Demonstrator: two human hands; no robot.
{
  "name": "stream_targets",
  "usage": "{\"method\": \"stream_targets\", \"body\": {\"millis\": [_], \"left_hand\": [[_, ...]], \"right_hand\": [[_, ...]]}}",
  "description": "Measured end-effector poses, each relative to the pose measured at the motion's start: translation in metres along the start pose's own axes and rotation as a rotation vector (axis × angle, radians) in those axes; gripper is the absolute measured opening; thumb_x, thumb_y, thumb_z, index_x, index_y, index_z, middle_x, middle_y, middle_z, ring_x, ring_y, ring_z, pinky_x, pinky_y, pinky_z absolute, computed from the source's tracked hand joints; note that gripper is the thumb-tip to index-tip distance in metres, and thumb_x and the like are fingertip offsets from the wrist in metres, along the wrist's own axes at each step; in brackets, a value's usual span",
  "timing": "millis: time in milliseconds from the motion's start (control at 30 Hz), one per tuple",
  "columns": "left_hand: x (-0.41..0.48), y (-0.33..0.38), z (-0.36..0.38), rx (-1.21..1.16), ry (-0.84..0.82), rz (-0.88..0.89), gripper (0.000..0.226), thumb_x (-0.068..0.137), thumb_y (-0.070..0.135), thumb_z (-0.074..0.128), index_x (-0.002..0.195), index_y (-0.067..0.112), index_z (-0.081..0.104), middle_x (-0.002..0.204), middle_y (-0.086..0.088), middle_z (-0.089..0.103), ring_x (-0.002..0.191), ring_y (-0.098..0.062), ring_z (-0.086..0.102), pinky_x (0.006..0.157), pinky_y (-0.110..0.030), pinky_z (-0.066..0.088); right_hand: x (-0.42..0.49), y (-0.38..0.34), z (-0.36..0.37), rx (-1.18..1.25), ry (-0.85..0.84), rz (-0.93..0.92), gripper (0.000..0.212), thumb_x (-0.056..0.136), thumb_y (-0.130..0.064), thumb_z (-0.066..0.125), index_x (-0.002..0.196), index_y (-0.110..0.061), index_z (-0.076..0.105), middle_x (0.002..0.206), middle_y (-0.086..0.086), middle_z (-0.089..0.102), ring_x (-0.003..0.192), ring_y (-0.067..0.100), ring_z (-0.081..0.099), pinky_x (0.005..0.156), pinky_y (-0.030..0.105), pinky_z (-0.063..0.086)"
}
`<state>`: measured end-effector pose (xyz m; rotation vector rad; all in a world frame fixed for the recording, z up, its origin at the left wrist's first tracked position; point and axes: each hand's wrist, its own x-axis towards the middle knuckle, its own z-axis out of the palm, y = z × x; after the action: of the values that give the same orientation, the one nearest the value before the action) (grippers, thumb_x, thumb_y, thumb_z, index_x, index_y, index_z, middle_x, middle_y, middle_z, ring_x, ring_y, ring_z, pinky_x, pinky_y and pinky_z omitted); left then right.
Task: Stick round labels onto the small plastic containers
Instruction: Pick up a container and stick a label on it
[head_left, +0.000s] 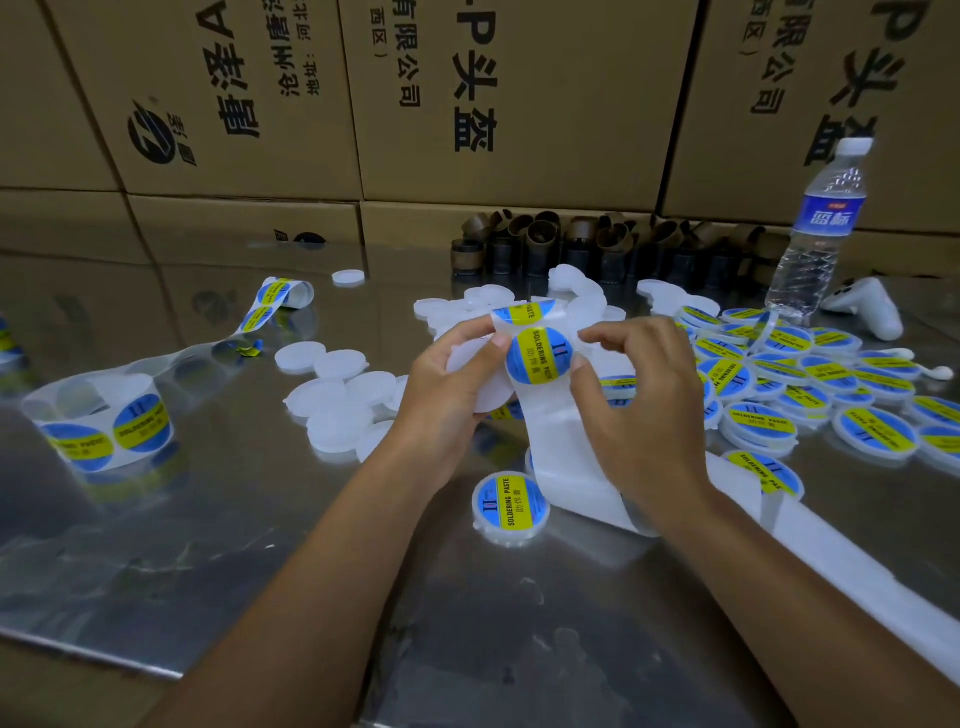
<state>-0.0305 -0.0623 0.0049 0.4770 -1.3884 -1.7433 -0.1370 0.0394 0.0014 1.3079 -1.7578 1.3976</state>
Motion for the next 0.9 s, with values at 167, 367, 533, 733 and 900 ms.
{"method": "stream_targets", "body": {"millis": [167,367,533,733,900], "left_hand": [[-0.0018,-0.0032,0.0017,0.131,-0.01,-0.013,0.008,0.087,0.022,0.065,0.084,0.027,0.07,0.097,-0.004,0.07,0.085,-0.019,0.066,0.07,-0.033,0.056],[-0.0062,0.0002,0.0019,0.156,-0.072,-0.057,0.011,0.085,0.034,0.065,0.076,0.031,0.072,0.085,-0.004,0.07,0.071,-0.02,0.066,0.048,-0.03,0.049],[-0.0087,0.0013,0.0027,0.147,-0.113,-0.068,0.015,0.074,0.044,0.073,0.078,0.029,0.07,0.082,-0.007,0.067,0.069,-0.024,0.058,0.053,-0.03,0.039],[-0.0082,0.0008,0.0017,0.141,-0.158,-0.114,0.022,0.068,0.047,0.071,0.081,0.029,0.071,0.086,-0.004,0.071,0.076,-0.02,0.066,0.066,-0.042,0.057],[-0.0086,0.0009,0.0014,0.168,-0.126,-0.117,0.012,0.084,0.036,0.065,0.076,0.03,0.071,0.079,0.002,0.07,0.068,-0.012,0.066,0.049,-0.023,0.049]], "right_hand": [[0.0012,0.004,0.0012,-0.095,0.025,-0.186,0.025,0.08,-0.014,0.069,0.104,-0.007,0.07,0.095,0.011,0.063,0.094,0.019,0.045,0.081,0.033,0.041],[0.0028,0.0088,0.001,-0.108,-0.015,-0.195,0.026,0.079,-0.021,0.071,0.102,-0.009,0.071,0.094,0.008,0.066,0.096,0.018,0.044,0.08,0.036,0.043],[0.0025,0.0088,0.0008,-0.1,-0.058,-0.148,0.028,0.078,-0.024,0.07,0.103,-0.011,0.072,0.092,0.007,0.066,0.095,0.017,0.042,0.08,0.034,0.039],[0.0008,0.0078,0.0,-0.168,-0.067,-0.137,0.025,0.077,-0.028,0.07,0.098,-0.015,0.072,0.092,0.002,0.067,0.094,0.022,0.051,0.084,0.032,0.029],[0.0,0.006,-0.0018,-0.208,-0.054,-0.164,0.02,0.078,-0.028,0.069,0.095,-0.019,0.073,0.09,-0.003,0.07,0.096,0.023,0.057,0.096,0.04,0.027]]}}
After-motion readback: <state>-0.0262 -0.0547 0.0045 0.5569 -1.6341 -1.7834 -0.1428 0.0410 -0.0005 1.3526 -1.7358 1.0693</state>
